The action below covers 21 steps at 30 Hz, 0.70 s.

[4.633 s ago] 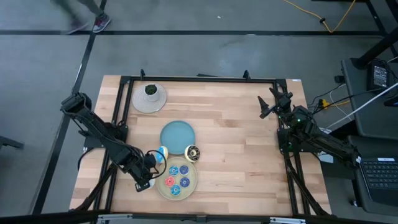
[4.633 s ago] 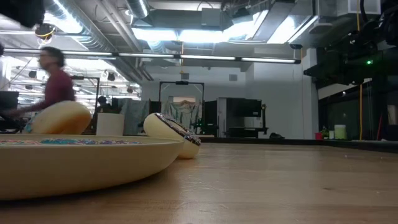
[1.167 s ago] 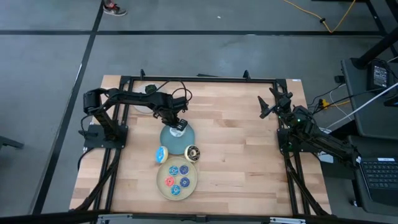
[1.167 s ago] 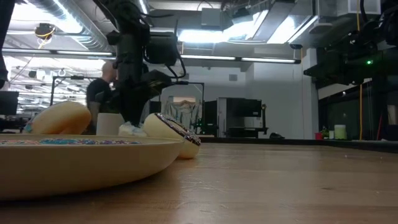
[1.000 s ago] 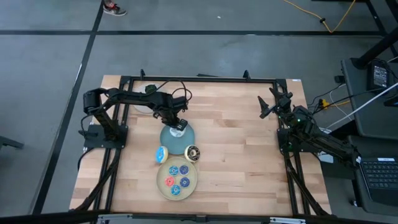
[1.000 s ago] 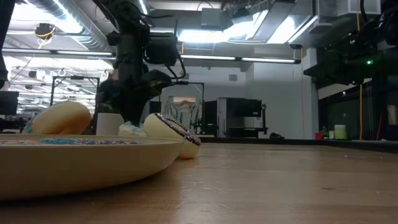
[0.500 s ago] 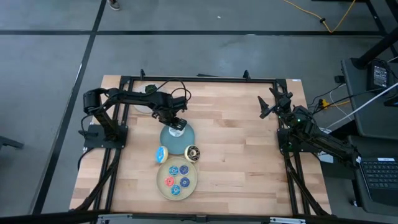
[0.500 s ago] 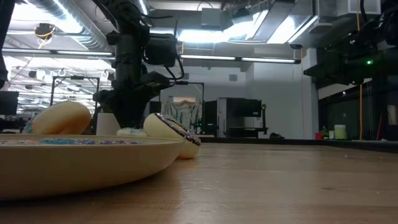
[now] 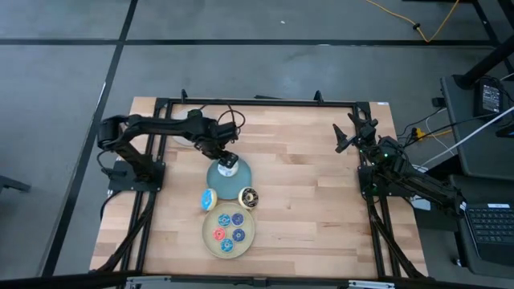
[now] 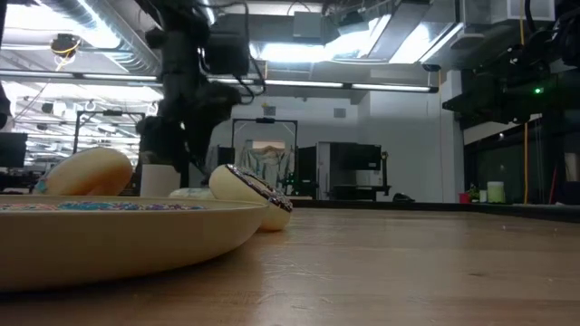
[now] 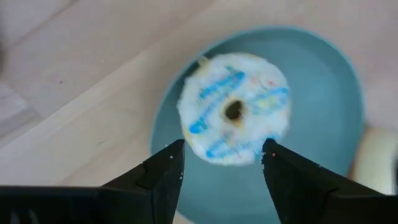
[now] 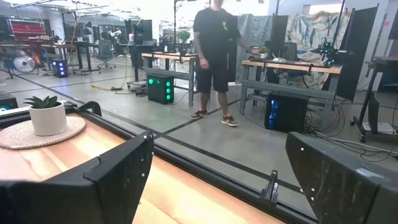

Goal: Pick & Place donuts
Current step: Put the big light blue donut on the blue plate

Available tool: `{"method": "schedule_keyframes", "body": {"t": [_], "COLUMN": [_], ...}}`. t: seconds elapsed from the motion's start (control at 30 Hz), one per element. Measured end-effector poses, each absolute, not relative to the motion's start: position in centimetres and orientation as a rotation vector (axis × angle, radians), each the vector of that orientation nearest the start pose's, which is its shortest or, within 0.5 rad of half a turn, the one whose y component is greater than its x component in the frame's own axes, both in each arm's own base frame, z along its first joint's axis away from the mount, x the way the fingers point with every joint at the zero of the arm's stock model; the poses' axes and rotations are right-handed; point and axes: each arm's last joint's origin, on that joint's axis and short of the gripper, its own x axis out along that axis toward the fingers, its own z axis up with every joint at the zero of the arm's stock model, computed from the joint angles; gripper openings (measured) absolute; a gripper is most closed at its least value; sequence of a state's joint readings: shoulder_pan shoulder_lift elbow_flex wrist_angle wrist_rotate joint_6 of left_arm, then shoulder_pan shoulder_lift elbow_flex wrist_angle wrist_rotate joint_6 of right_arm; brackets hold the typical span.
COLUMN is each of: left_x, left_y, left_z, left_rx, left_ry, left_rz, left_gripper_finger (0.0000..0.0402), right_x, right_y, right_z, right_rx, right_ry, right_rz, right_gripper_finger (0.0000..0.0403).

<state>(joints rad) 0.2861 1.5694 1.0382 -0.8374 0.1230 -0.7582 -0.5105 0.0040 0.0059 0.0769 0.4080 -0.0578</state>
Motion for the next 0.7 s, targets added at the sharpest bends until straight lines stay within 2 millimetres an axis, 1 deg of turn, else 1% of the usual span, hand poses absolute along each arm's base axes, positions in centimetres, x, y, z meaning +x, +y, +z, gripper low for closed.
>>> {"method": "schedule_keyframes", "body": {"t": [0.13, 0.3, 0.4, 0.53, 0.6, 0.7], "left_x": [26.3, 25.6, 25.1, 24.5, 24.2, 23.8], "left_y": [6.4, 4.6, 3.5, 2.1, 1.5, 0.7], "left_z": [21.6, 22.9, 23.4, 23.9, 24.0, 24.3], "left_rx": [-0.841, -0.733, -0.632, -0.527, -0.498, -0.455], "left_ry": [1.245, 1.276, 1.309, 1.361, 1.387, 1.419], "left_rz": [0.564, 0.417, 0.317, 0.129, 0.057, -0.007], "left_gripper_finger": [0.0199, 0.0197, 0.0196, 0.0196, 0.0196, 0.0196], "right_x": [7.7, 7.7, 7.7, 7.7, 7.7, 7.7], "right_y": [-5.6, -5.6, -5.6, -5.6, -5.6, -5.6], "right_z": [17.2, 17.3, 17.3, 17.3, 17.2, 17.2], "right_rx": [-0.058, -0.058, -0.058, -0.058, -0.058, -0.058], "right_ry": [-0.055, -0.055, -0.055, -0.055, -0.055, -0.055], "right_rz": [-0.92, -0.92, -0.92, -0.92, -0.92, -0.92], "right_gripper_finger": [0.0365, 0.0365, 0.0365, 0.0365, 0.0365, 0.0365]}}
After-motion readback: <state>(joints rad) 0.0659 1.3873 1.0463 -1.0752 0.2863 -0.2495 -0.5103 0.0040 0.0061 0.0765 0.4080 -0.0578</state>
